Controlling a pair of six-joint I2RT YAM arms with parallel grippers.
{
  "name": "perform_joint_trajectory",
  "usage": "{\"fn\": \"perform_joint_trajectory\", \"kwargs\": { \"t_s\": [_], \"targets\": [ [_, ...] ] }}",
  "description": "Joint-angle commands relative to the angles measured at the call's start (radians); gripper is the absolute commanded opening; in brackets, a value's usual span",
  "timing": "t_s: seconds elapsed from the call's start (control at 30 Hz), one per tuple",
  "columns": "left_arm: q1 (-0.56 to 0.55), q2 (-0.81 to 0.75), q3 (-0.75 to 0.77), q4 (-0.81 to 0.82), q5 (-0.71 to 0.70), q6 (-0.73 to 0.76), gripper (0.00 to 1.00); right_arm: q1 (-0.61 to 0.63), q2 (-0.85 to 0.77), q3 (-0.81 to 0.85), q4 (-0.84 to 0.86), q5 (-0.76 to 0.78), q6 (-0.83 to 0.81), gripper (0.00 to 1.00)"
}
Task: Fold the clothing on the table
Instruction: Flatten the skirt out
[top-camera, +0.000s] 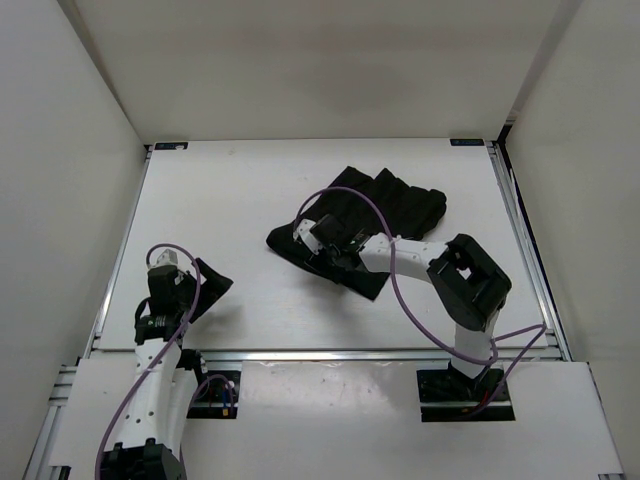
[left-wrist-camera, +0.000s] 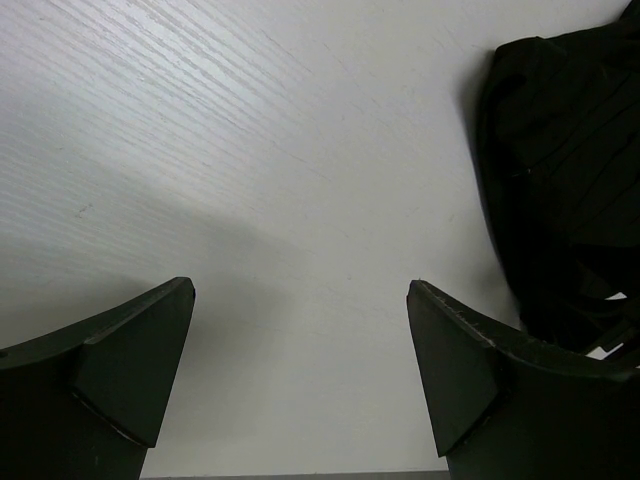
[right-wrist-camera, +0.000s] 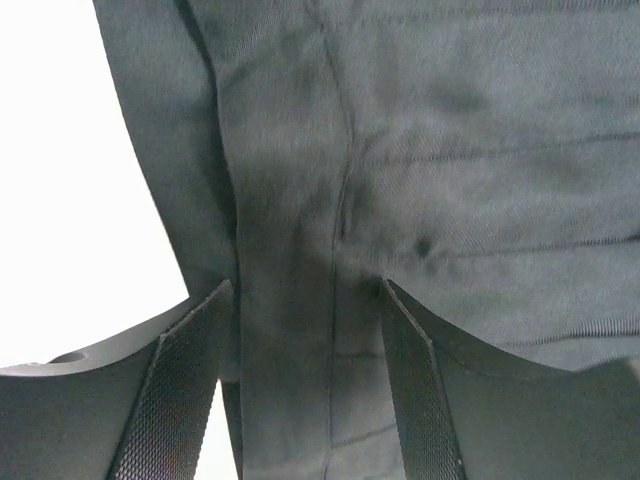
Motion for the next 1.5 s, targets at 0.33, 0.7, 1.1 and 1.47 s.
{"fn": "perform_joint_trajectory", "kwargs": {
  "t_s": [0.33, 0.7, 1.1, 1.47],
  "targets": [
    [-0.006, -0.013, 0.013, 0.005, 0.019, -0.006, 0.99, -0.009, -0.189, -0.168, -0.034, -0.020, -0.036, 0.71],
    [-0.017, -0.024, 0.009, 0.002, 0.019, -0.012, 0.98, -0.020, -0.185, -0.234, 0.079, 0.143, -0.088, 0.69],
    [-0.020, -0.045, 0.015, -0.023, 0.027, -0.006, 0.98, -0.014, -0.119, -0.199, 0.236, 0.275, -0.122, 0.52],
    [-0.018, -0.053, 0.004, 0.010, 0.043, -0.027, 0.99, -0.034, -0.192, -0.233, 0.202, 0.267, -0.117, 0.50]
  ]
}}
